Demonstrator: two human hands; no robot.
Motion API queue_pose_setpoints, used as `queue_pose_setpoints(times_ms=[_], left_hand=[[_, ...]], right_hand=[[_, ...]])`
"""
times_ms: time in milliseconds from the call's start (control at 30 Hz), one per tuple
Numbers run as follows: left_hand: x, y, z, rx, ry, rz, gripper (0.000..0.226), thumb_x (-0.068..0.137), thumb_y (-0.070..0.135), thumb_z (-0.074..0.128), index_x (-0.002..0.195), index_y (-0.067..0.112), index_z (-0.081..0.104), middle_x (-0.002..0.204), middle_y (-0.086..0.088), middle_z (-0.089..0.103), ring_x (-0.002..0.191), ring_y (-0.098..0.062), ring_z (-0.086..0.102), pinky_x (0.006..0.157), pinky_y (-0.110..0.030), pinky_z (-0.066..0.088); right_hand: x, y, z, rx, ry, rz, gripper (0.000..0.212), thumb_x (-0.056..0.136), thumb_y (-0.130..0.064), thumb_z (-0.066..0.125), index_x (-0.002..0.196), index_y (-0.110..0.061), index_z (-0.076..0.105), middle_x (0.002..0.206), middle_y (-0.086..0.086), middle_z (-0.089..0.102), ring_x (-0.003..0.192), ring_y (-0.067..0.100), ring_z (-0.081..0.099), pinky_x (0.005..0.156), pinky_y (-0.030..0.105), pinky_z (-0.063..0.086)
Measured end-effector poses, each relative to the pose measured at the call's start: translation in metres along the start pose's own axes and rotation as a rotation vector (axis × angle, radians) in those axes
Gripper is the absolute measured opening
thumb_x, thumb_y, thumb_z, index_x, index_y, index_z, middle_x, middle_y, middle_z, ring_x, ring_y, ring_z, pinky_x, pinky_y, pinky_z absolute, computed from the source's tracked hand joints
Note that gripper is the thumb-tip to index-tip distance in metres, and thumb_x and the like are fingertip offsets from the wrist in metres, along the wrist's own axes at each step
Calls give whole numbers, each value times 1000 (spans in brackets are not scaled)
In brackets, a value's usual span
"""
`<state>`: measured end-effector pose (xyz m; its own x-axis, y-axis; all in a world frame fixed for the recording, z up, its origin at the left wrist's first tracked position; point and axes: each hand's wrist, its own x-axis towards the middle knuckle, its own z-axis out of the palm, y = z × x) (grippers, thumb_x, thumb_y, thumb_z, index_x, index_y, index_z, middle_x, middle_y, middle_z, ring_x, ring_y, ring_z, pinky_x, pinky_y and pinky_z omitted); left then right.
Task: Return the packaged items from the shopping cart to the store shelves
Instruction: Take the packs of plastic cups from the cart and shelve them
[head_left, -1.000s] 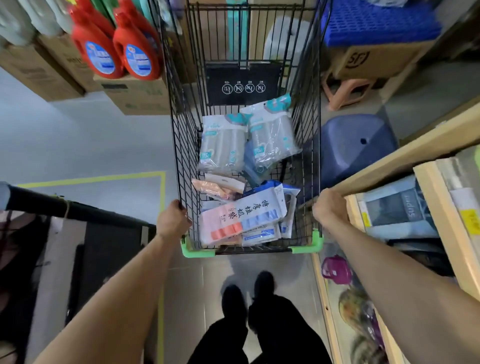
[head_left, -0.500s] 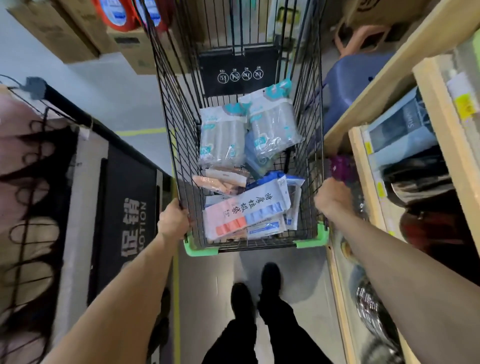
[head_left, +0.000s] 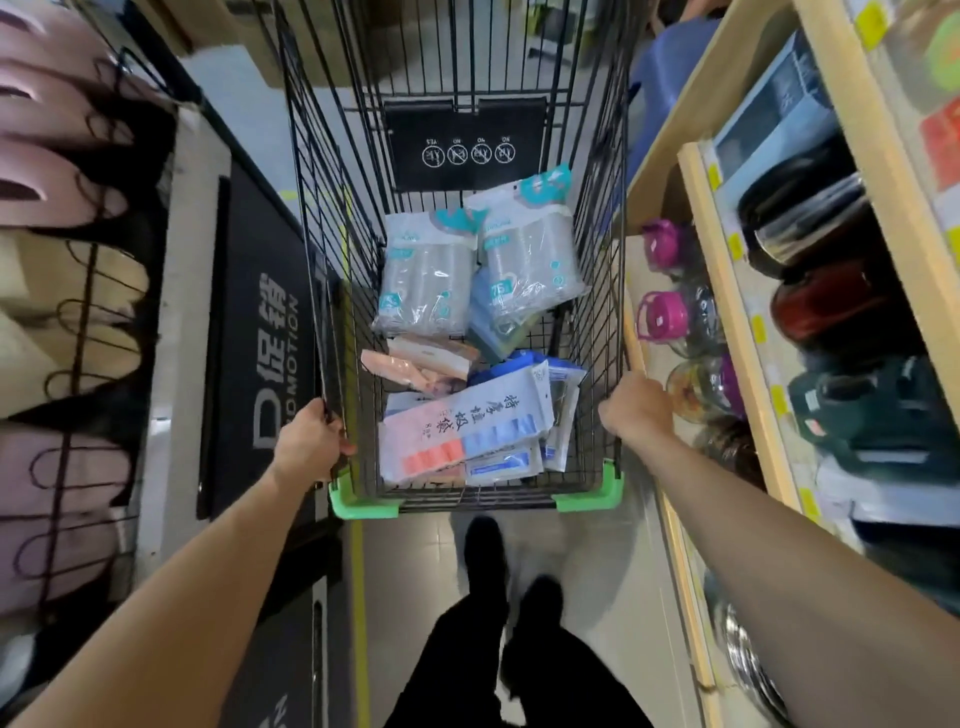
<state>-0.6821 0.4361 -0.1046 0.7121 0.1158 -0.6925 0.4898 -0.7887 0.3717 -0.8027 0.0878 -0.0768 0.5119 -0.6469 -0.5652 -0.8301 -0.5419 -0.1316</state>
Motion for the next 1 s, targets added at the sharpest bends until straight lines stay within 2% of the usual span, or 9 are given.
queue_pose_setpoints(times_ms=[167, 333, 433, 533, 633, 700, 800, 900, 1000], left_hand=[[-44, -65, 5, 77, -8, -20, 13, 99, 13, 43, 89, 13, 52, 83, -14, 73, 84, -31, 71, 69, -45, 61], [-84, -88, -8, 720, -32, 51, 25, 81, 30, 68, 83, 5, 63, 68, -2, 70, 72, -24, 71, 74, -33, 59], [-98, -84, -7, 970, -278, -57, 33, 98, 33, 56, 86, 4, 67, 65, -4, 75, 62, -15, 74, 73, -32, 62], [-102, -75, -10, 1003, -606, -302, 59, 106, 38, 27, 107, -4, 70, 94, -14, 78, 86, -20, 76, 84, -31, 58], [-107, -41, -3, 917, -807, -321, 57, 106, 39, 30, 108, -2, 69, 87, -10, 78, 76, -18, 75, 65, -23, 56], [-92, -17, 18, 553, -739, -123, 36, 105, 26, 44, 109, -3, 67, 83, -11, 78, 74, -23, 76, 55, -24, 56], [-49, 3, 54, -24, -468, 10, 25, 99, 27, 50, 99, 6, 62, 96, -16, 72, 84, -32, 69, 70, -38, 55], [-21, -2, 82, 165, -54, 136, 42, 91, 27, 62, 128, 9, 52, 124, -16, 58, 107, -33, 61, 92, -41, 51], [-12, -14, 99, 242, -69, 26, 69, 91, 29, 65, 144, 2, 30, 141, -20, 43, 128, -35, 49, 105, -42, 44]], right_hand=[[-57, 39, 31, 1, -71, -35, 11, 86, -4, 59, 90, 0, 49, 89, 15, 68, 90, 34, 69, 72, 32, 54], [-109, 80, 65, -1, -23, -58, 5, 79, -6, 65, 75, -7, 61, 64, 6, 62, 67, 26, 67, 63, 31, 58], [-130, 96, 74, -204, 57, -128, 25, 79, -12, 74, 67, -16, 52, 64, 1, 59, 67, 23, 65, 62, 31, 55], [-138, 93, 67, -551, -13, -199, 42, 82, -34, 76, 61, -20, 43, 63, -4, 53, 72, 17, 63, 53, 26, 44], [-140, 80, 50, -848, -215, -252, 18, 95, -34, 58, 84, -21, 66, 87, -7, 64, 91, 15, 64, 59, 23, 38], [-137, 68, 42, -940, -410, -275, 21, 97, -33, 51, 101, -21, 68, 96, -7, 67, 98, 14, 66, 67, 25, 41], [-124, 38, 47, -718, -722, -255, 40, 98, -42, 49, 83, -9, 67, 73, -1, 72, 64, 14, 68, 70, 30, 57], [-76, 24, 71, -303, -488, -292, 44, 92, -50, 58, 82, -7, 61, 77, 8, 71, 72, 28, 73, 73, 37, 60], [-37, 25, 83, -118, 21, -356, 33, 92, -31, 62, 112, -4, 60, 105, 15, 60, 102, 34, 63, 84, 38, 53]])
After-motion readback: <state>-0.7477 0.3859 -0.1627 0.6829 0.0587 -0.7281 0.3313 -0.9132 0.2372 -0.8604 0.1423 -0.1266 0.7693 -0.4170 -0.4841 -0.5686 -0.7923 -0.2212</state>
